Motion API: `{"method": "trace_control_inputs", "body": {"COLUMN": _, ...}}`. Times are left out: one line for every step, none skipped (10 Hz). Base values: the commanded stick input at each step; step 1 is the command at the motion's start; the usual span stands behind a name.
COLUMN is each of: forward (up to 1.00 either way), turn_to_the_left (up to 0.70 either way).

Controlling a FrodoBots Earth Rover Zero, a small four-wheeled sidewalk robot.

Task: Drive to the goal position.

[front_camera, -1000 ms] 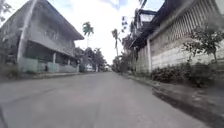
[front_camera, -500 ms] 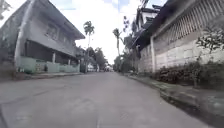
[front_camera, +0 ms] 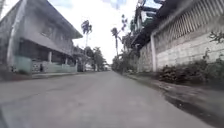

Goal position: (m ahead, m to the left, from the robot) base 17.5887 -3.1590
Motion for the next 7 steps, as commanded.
{"method": "trace_control_inputs", "body": {"forward": 0.70, "turn_to_the_left": 0.00}}
{"method": "trace_control_inputs", "body": {"forward": 0.70, "turn_to_the_left": 0.00}}
{"method": "trace_control_inputs", "body": {"forward": 0.70, "turn_to_the_left": 0.00}}
{"method": "trace_control_inputs", "body": {"forward": 0.70, "turn_to_the_left": 0.00}}
{"method": "trace_control_inputs", "body": {"forward": 0.70, "turn_to_the_left": 0.00}}
{"method": "trace_control_inputs", "body": {"forward": 0.70, "turn_to_the_left": 0.00}}
{"method": "trace_control_inputs", "body": {"forward": 0.64, "turn_to_the_left": 0.00}}
